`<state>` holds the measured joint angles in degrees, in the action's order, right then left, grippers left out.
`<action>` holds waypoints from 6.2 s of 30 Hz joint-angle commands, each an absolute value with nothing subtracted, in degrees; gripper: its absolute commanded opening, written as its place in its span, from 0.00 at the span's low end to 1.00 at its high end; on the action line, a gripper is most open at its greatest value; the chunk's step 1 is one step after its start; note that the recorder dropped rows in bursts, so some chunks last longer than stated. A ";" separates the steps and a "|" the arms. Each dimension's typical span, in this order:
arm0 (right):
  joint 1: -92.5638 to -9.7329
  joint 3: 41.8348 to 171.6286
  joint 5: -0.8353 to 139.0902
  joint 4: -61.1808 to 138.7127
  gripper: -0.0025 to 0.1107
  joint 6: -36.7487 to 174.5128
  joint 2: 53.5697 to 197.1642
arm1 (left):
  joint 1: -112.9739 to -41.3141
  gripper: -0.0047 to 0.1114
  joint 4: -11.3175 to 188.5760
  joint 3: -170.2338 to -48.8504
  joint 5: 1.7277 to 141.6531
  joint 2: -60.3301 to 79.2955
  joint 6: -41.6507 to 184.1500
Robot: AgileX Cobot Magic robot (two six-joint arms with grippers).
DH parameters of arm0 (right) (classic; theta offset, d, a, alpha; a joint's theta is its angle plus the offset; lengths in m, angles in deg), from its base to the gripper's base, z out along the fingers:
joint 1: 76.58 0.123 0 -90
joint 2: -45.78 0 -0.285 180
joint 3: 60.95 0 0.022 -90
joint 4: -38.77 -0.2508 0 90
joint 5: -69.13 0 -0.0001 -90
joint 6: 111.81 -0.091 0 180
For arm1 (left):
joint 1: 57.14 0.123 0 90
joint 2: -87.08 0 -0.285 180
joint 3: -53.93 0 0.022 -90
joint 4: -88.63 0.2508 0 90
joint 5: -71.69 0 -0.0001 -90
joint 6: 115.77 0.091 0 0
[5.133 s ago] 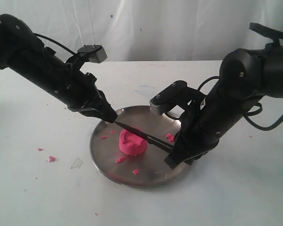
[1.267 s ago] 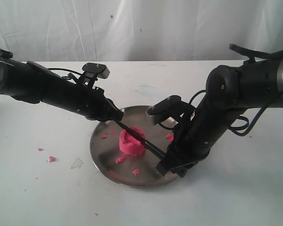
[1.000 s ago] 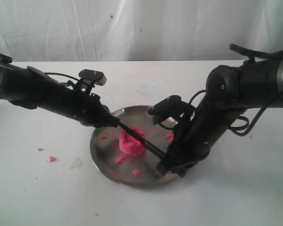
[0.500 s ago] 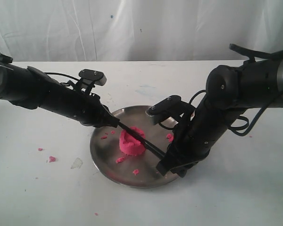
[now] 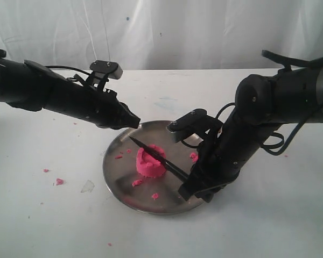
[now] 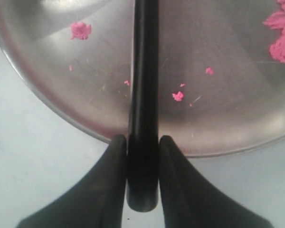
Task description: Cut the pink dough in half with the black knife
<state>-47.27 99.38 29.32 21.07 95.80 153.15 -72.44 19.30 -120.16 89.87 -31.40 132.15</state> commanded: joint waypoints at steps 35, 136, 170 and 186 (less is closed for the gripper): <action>-46.94 99.78 30.64 20.84 0.02 96.50 153.09 | -72.37 0.04 19.48 -120.25 91.19 -36.13 133.52; -46.94 99.33 33.32 20.55 0.02 96.50 155.93 | -72.37 0.04 20.13 -120.13 90.82 -39.22 133.65; -46.94 99.33 33.42 20.55 0.02 96.50 155.93 | -72.37 0.04 19.30 -120.25 91.05 -34.12 133.45; -46.94 99.33 33.42 20.55 0.02 96.50 155.93 | -72.37 0.04 18.90 -120.25 90.80 -34.62 133.72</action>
<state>-46.88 99.38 32.62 20.71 96.66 155.96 -72.44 19.68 -120.60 90.01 -34.65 133.61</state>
